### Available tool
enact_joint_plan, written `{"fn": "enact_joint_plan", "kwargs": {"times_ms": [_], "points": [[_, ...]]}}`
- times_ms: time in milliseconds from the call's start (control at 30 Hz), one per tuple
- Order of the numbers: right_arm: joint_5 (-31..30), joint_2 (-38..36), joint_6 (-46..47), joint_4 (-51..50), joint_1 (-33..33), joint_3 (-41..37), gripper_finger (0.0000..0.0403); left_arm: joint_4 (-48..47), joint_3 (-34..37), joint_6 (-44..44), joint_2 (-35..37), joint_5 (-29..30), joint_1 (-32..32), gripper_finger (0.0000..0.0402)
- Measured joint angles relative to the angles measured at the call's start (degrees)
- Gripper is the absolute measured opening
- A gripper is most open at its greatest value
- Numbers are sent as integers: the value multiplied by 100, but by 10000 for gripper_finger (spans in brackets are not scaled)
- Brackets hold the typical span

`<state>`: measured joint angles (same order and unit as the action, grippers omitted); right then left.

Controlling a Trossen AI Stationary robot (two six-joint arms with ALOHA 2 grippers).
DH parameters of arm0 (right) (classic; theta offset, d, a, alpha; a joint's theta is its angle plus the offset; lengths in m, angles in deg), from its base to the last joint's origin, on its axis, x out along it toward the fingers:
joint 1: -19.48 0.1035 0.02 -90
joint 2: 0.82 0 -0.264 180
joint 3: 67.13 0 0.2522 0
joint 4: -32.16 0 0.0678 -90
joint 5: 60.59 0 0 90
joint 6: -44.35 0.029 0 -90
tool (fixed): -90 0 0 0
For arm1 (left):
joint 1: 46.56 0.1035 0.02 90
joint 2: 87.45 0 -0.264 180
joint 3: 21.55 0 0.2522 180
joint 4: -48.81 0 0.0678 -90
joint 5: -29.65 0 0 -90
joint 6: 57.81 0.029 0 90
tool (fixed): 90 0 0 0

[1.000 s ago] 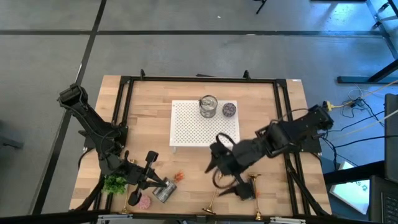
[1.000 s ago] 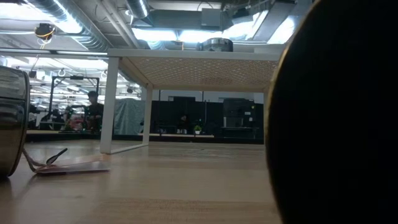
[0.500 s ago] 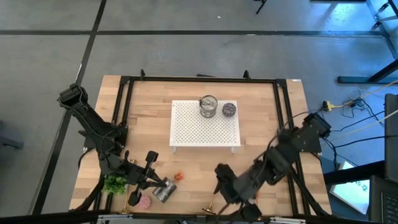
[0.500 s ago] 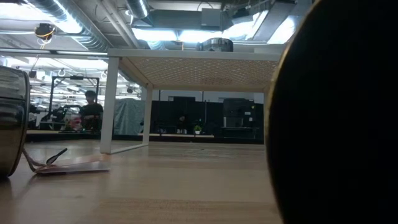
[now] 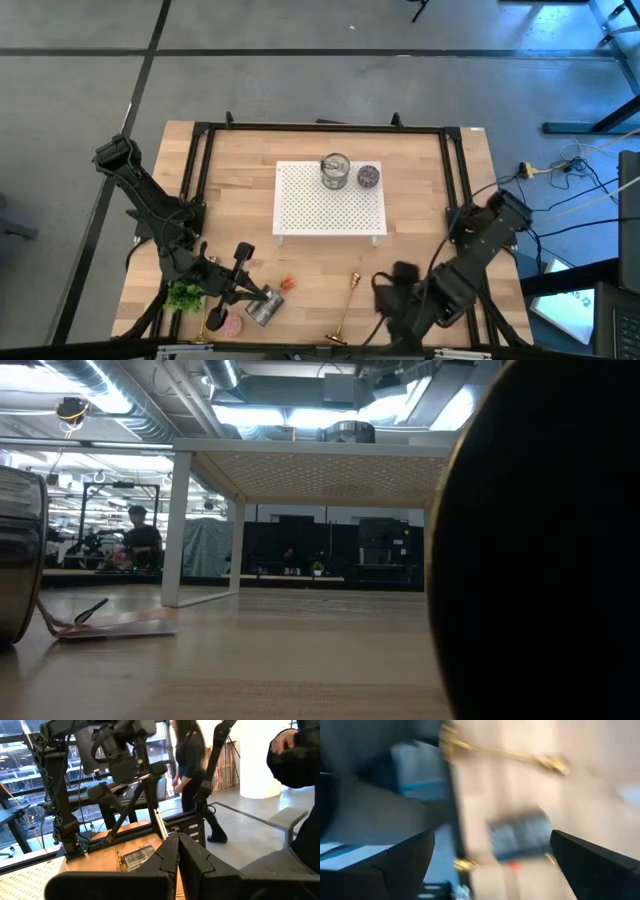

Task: Pick & Place candle stick holders
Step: Put the right gold candle holder on the shelf

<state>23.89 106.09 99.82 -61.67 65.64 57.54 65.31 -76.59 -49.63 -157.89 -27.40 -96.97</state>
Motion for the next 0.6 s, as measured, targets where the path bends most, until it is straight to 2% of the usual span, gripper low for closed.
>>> {"fn": "enact_joint_plan", "kwargs": {"times_ms": [100,233,433,600], "points": [[-320,-1,941,-1028,235,-27,399,2,0,-4,0,0,0,6],[-308,-43,1534,-951,525,-533,399,-2,0,-5,0,-2,0,6],[633,-5,2912,-949,637,-1239,399,0,0,-7,0,-3,15,6],[1453,-13,3125,-640,964,-1922,399,-2,0,-65,0,-2,57,6]]}}
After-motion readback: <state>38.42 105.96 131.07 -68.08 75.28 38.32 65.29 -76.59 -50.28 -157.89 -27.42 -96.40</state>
